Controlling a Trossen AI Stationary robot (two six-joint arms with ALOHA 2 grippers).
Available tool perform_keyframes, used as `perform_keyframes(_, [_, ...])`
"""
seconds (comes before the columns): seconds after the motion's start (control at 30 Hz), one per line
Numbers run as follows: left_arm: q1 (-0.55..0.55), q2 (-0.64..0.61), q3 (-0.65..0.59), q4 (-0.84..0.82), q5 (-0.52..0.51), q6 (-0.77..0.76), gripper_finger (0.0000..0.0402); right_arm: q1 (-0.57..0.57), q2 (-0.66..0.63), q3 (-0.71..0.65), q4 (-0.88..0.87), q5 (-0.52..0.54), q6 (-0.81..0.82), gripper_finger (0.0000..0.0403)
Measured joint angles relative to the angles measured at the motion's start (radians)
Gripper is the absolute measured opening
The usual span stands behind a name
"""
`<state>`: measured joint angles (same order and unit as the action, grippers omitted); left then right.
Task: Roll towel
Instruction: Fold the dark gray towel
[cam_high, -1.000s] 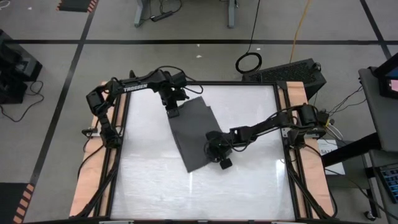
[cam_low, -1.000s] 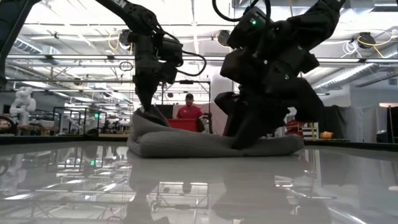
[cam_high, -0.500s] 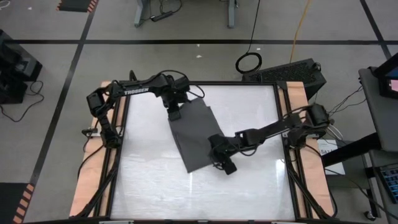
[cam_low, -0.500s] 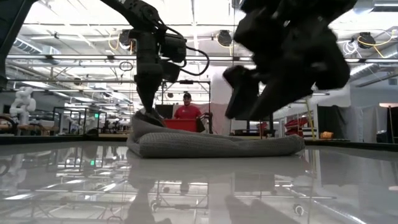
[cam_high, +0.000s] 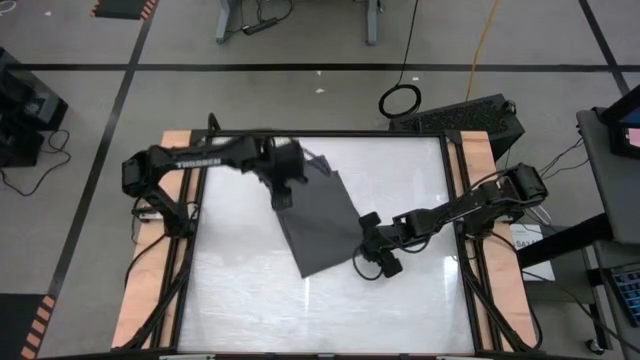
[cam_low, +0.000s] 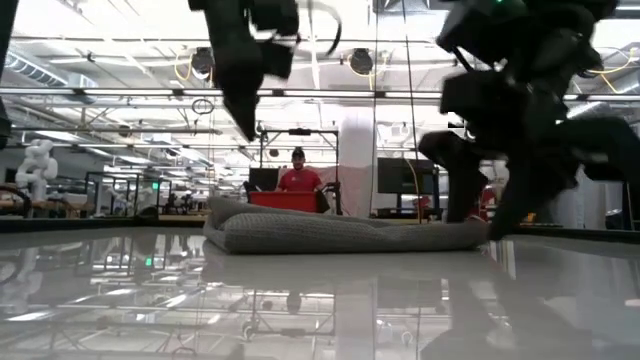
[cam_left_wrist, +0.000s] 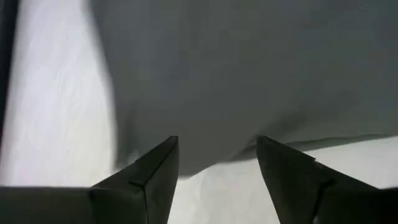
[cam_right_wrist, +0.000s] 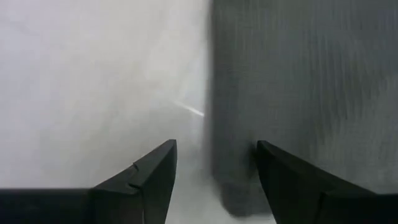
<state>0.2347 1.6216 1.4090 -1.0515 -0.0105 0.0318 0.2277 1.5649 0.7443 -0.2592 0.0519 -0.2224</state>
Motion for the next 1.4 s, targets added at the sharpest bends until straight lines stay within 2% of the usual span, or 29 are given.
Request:
perform_keyframes(0.23, [-0.318, 0.037, -0.038, 0.228, 0.008, 0.008, 0.0222, 0.003, 0.0, -0.05, 0.089, 0.081, -0.041, 0.0205])
perform_keyframes(0.3, [-0.387, 0.069, -0.055, 0.284, 0.005, 0.0, 0.0222, 0.001, -0.001, -0.065, 0.122, 0.083, -0.052, 0.0205])
perform_keyframes(0.47, [-0.513, 0.175, -0.108, 0.393, -0.081, -0.029, 0.0222, -0.007, -0.001, -0.098, 0.171, 0.096, -0.05, 0.0205])
perform_keyframes(0.57, [-0.551, 0.249, -0.109, 0.417, -0.142, -0.053, 0.0222, -0.007, -0.002, -0.109, 0.187, 0.097, -0.032, 0.0205])
perform_keyframes(0.7, [-0.583, 0.313, -0.108, 0.483, -0.149, -0.054, 0.0222, -0.007, -0.002, -0.11, 0.185, 0.098, -0.004, 0.0205])
perform_keyframes(0.87, [-0.598, 0.354, -0.107, 0.49, -0.065, -0.105, 0.0222, -0.007, -0.002, -0.11, 0.181, 0.094, 0.054, 0.0205])
perform_keyframes(1.0, [-0.599, 0.379, -0.101, 0.428, -0.019, -0.132, 0.0222, 0.009, 0.0, -0.114, 0.205, 0.014, 0.154, 0.0205])
perform_keyframes(1.13, [-0.621, 0.382, -0.1, 0.4, -0.013, -0.123, 0.0221, 0.057, 0.002, -0.114, 0.3, -0.191, 0.256, 0.0205])
perform_keyframes(1.2, [-0.635, 0.378, -0.101, 0.389, -0.006, -0.104, 0.0218, 0.077, 0.002, -0.108, 0.334, -0.243, 0.279, 0.0205])
perform_keyframes(1.33, [-0.659, 0.364, -0.103, 0.335, 0.02, -0.101, 0.0202, 0.104, -0.04, -0.078, 0.305, -0.205, 0.264, 0.0205])
perform_keyframes(1.4, [-0.665, 0.358, -0.105, 0.317, 0.034, -0.101, 0.0192, 0.099, -0.079, -0.064, 0.263, -0.126, 0.224, 0.0205])
